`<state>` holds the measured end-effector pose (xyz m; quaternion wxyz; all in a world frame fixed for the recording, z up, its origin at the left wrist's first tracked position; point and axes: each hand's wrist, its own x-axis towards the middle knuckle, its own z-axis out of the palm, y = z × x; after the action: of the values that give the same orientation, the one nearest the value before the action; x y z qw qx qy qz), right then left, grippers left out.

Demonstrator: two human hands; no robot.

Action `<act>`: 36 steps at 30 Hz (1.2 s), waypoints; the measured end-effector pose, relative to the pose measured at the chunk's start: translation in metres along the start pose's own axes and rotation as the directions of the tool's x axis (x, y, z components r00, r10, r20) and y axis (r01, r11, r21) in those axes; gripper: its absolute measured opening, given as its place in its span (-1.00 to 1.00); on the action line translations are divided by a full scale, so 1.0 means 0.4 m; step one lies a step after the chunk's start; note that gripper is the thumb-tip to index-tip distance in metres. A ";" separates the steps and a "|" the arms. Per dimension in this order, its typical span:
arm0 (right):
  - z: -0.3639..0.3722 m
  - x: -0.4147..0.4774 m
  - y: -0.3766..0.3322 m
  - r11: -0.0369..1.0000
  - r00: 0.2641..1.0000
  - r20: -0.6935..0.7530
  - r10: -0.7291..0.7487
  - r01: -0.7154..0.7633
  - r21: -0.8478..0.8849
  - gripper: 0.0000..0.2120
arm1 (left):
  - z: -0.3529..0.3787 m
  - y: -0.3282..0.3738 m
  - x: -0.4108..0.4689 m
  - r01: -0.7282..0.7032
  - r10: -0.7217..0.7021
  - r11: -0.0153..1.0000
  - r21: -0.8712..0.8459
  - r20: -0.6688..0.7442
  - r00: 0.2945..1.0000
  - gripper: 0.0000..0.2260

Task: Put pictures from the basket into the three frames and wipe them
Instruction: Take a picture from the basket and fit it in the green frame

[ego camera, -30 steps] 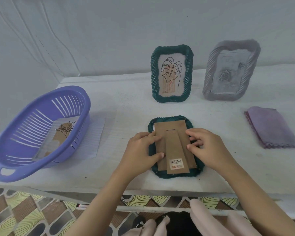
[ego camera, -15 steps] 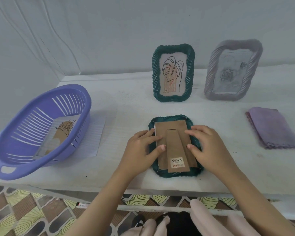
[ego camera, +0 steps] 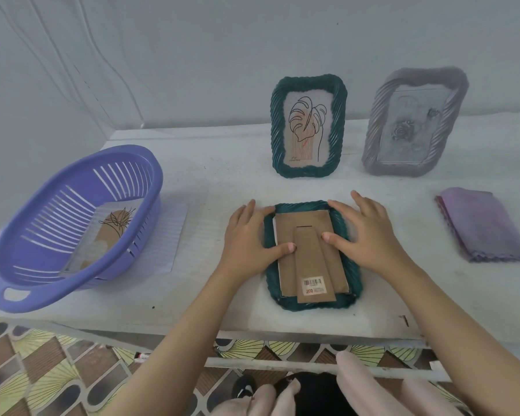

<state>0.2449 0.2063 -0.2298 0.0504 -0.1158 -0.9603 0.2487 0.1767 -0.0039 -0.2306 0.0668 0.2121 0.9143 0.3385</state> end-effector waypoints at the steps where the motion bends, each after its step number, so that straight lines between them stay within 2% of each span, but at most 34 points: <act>1: 0.001 0.002 0.002 1.000 1.000 0.021 0.008 -0.008 0.010 -0.39 | -0.002 -0.001 0.003 0.007 -0.007 1.000 -0.006 0.022 1.000 -0.28; 8: 0.000 0.010 0.010 0.998 0.996 0.085 0.013 -0.018 0.064 -0.42 | -0.011 -0.010 0.021 0.056 -0.058 0.998 0.019 0.159 0.986 -0.24; 15: 0.002 0.020 0.015 1.000 0.991 0.130 0.008 -0.007 -0.007 -0.38 | -0.011 -0.011 0.022 0.050 -0.053 0.999 0.023 0.156 0.986 -0.26; 22: -0.001 0.028 0.019 1.000 0.990 0.140 0.000 0.001 -0.010 -0.40 | -0.014 -0.010 0.021 0.041 -0.043 0.999 0.015 0.157 0.987 -0.39; 27: 0.000 0.030 0.022 1.000 0.989 0.148 -0.020 0.021 -0.010 -0.48 | -0.011 -0.008 0.019 0.043 -0.044 0.999 0.013 0.141 0.989 -0.40; 36: 0.005 0.011 0.026 0.995 0.994 0.104 -0.044 0.035 0.091 -0.51 | -0.005 -0.014 0.010 0.023 -0.021 1.000 -0.013 0.087 0.996 -0.39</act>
<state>0.2426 0.2153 -0.2365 0.0093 -0.0810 -0.9517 0.2960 0.1707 -0.0072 -0.2326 0.1118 0.2162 0.9103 0.3348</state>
